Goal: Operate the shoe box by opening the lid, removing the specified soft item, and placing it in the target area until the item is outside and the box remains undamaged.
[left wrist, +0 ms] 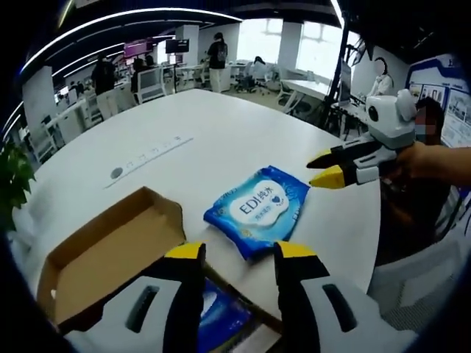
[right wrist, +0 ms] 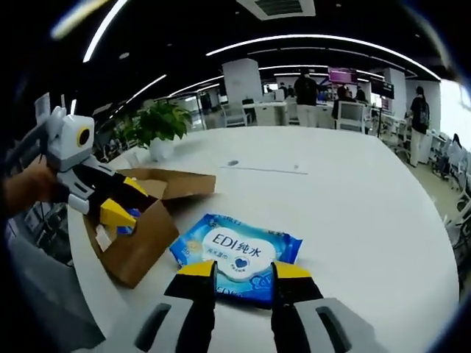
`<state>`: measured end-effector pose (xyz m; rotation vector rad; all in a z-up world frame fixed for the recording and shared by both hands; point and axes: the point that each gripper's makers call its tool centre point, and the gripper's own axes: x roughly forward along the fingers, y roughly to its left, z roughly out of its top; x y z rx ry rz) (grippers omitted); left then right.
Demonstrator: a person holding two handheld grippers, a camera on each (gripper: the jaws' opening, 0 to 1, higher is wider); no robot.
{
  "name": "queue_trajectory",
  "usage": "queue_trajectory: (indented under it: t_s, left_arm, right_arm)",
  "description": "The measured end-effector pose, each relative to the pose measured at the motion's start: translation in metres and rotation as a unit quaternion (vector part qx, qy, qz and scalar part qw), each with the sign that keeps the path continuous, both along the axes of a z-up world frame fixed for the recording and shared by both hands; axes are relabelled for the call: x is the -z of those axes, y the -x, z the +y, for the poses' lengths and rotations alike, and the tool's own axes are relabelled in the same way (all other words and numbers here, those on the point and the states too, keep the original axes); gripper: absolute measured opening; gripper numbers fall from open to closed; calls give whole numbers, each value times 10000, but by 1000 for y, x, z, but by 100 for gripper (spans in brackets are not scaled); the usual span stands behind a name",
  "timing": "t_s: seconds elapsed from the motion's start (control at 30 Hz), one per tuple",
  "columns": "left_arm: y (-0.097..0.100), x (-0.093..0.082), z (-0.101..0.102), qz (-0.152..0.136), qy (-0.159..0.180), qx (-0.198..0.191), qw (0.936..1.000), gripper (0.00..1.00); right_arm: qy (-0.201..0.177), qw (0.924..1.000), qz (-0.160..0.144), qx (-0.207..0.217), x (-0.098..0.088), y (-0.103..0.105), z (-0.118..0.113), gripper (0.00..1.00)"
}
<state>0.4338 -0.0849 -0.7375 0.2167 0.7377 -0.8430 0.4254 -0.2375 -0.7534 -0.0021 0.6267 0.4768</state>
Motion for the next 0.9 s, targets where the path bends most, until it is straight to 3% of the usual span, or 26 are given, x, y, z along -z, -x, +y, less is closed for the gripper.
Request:
queue_trajectory:
  t_s: [0.5,0.9]
  left_arm:
    - [9,-8,37,-102,-29,-77,9999,44]
    - [16,6,69,10,-124,-10,9999,43]
  right_arm:
    - [260,9964,-278,-756,-23,5,44,32]
    - [336,9888,-391,-1404,-28,2,95,32]
